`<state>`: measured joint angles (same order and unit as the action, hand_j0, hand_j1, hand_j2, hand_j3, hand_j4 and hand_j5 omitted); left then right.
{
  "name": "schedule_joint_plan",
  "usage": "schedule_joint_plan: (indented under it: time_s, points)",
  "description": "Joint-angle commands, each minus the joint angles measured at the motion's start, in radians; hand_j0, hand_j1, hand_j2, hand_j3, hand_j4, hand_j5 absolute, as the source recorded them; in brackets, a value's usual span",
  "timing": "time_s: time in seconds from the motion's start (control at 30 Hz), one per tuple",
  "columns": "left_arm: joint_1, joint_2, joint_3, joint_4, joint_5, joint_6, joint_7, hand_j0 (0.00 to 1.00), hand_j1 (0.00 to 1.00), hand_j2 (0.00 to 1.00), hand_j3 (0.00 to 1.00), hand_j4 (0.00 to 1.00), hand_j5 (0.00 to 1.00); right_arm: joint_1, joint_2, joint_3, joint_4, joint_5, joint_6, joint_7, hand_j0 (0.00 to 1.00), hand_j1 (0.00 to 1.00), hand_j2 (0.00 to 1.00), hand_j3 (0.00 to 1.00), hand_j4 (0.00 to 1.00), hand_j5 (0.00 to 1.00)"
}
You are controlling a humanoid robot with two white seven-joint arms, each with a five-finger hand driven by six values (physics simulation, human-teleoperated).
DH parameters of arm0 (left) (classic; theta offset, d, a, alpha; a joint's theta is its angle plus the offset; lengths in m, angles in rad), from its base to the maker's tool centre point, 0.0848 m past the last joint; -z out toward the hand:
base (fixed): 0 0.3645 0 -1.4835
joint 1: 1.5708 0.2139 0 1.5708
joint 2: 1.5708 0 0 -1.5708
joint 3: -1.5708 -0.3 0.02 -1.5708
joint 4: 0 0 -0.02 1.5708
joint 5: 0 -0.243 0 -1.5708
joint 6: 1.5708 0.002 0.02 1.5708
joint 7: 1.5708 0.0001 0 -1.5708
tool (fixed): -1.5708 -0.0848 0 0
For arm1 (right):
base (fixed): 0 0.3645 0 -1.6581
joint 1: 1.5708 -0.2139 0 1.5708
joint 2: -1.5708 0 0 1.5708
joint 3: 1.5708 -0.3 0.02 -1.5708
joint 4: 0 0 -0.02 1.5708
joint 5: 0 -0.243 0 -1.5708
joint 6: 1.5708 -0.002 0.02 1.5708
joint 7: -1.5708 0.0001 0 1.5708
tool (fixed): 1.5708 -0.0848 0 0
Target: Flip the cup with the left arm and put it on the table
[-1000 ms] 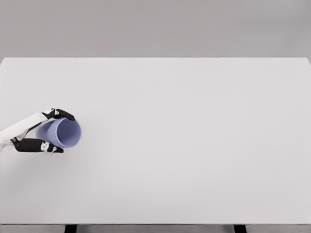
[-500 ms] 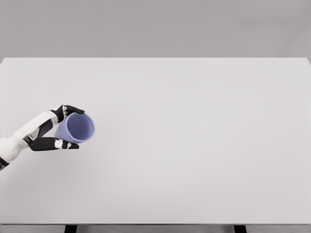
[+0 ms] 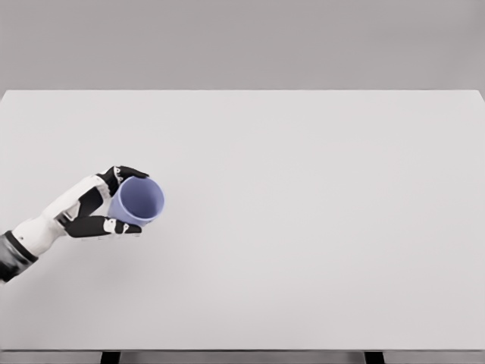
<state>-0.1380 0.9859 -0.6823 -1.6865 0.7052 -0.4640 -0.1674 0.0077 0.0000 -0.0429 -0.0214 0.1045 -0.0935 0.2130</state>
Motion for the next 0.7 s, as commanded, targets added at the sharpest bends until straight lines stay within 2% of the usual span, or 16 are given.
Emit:
schedule_joint_plan:
  time_s: [0.0,0.07,0.17,0.33,0.57,0.67]
  points:
    - [0.0,-0.006,-0.019,0.002,0.059,0.002,-0.015,0.55,0.55,0.55,0.55,0.55,0.55,0.0,0.0,0.0,0.0,0.0,0.0,0.0,1.0,1.0,1.0,1.0,1.0,1.0]
    - [-0.029,-0.006,-0.019,0.03,0.135,0.007,-0.067,0.55,0.55,0.55,0.55,0.55,0.55,0.0,0.0,0.0,0.0,0.0,0.0,0.0,1.0,1.0,1.0,1.0,1.0,1.0]
    - [-0.038,-0.03,-0.028,0.042,0.195,0.021,-0.129,0.55,0.55,0.55,0.55,0.55,0.55,0.0,0.0,0.0,0.0,0.0,0.0,0.0,1.0,1.0,1.0,1.0,1.0,1.0]
    - [-0.104,-0.101,-0.077,0.114,0.243,0.082,-0.188,0.55,0.55,0.55,0.55,0.55,0.55,0.0,0.0,0.0,0.0,0.0,0.0,0.0,1.0,1.0,1.0,1.0,1.0,1.0]
    - [-0.109,-0.118,-0.092,0.134,0.257,0.082,-0.204,0.55,0.55,0.55,0.55,0.55,0.55,0.0,0.0,0.0,0.0,0.0,0.0,0.0,1.0,1.0,1.0,1.0,1.0,1.0]
    - [-0.11,-0.118,-0.092,0.13,0.255,0.081,-0.216,0.61,0.61,0.61,0.61,0.61,0.61,0.0,0.0,0.0,0.0,0.0,0.0,0.0,1.0,1.0,1.0,1.0,1.0,1.0]
